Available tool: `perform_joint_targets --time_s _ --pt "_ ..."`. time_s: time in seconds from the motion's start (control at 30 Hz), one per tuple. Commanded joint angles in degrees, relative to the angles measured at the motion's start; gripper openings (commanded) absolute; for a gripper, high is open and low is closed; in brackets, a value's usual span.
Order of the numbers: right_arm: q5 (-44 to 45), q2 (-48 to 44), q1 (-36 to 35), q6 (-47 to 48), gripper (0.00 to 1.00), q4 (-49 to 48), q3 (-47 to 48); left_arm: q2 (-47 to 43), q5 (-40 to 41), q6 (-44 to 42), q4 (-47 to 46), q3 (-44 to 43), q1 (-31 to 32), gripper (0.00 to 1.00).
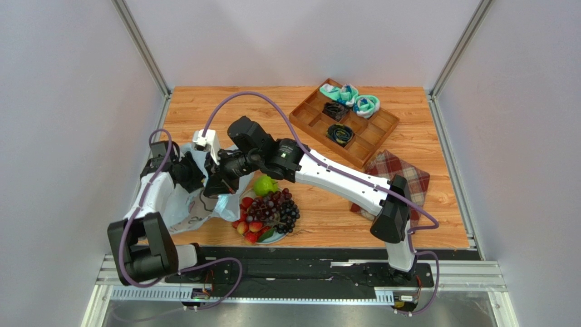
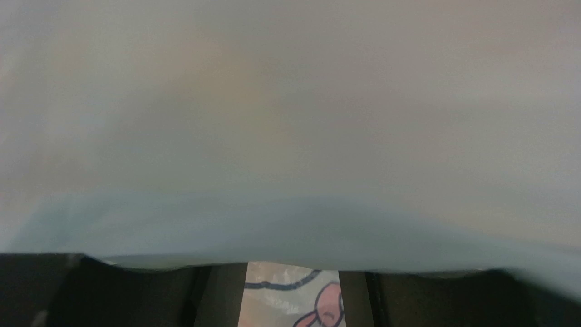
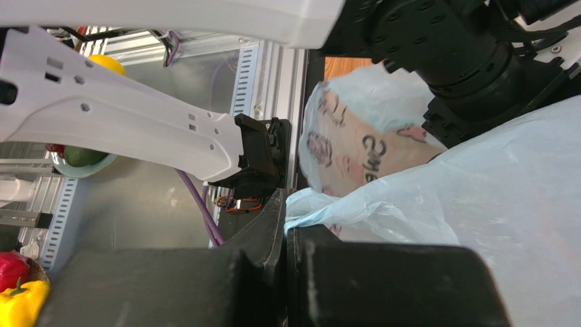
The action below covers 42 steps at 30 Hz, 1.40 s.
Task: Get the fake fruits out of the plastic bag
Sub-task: Adjust the plastic bag at the center of the board.
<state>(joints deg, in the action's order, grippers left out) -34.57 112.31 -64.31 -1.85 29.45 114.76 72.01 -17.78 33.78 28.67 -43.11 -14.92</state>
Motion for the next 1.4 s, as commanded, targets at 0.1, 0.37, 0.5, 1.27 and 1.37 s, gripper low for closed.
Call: perform_joint_targets --time_s 0.1,0.37,0.5,1.27,1.37 --pt "-1.6 0.5 -0.1 1.6 0.00 -0.6 3.4 8.3 8.7 4.1 -1.2 -6.4 -1.0 0.58" --pt "-2.8 1.9 -0.2 1.6 0.00 -0.7 4.1 17.6 4.9 5.1 -4.8 -10.0 -1.5 0.59" --pt "-3.6 3.2 -0.4 1.4 0.00 -0.9 5.3 20.8 1.2 6.8 -8.0 -11.3 -0.6 0.60" --pt "-7.5 13.2 -4.7 -5.8 0.00 -6.9 18.1 16.9 -6.8 -3.0 -17.5 -5.2 12.4 0.60" --pt "-6.3 12.1 -4.4 -0.5 0.35 -2.8 18.3 15.3 -1.5 -3.5 -16.8 -5.2 13.1 0.60"
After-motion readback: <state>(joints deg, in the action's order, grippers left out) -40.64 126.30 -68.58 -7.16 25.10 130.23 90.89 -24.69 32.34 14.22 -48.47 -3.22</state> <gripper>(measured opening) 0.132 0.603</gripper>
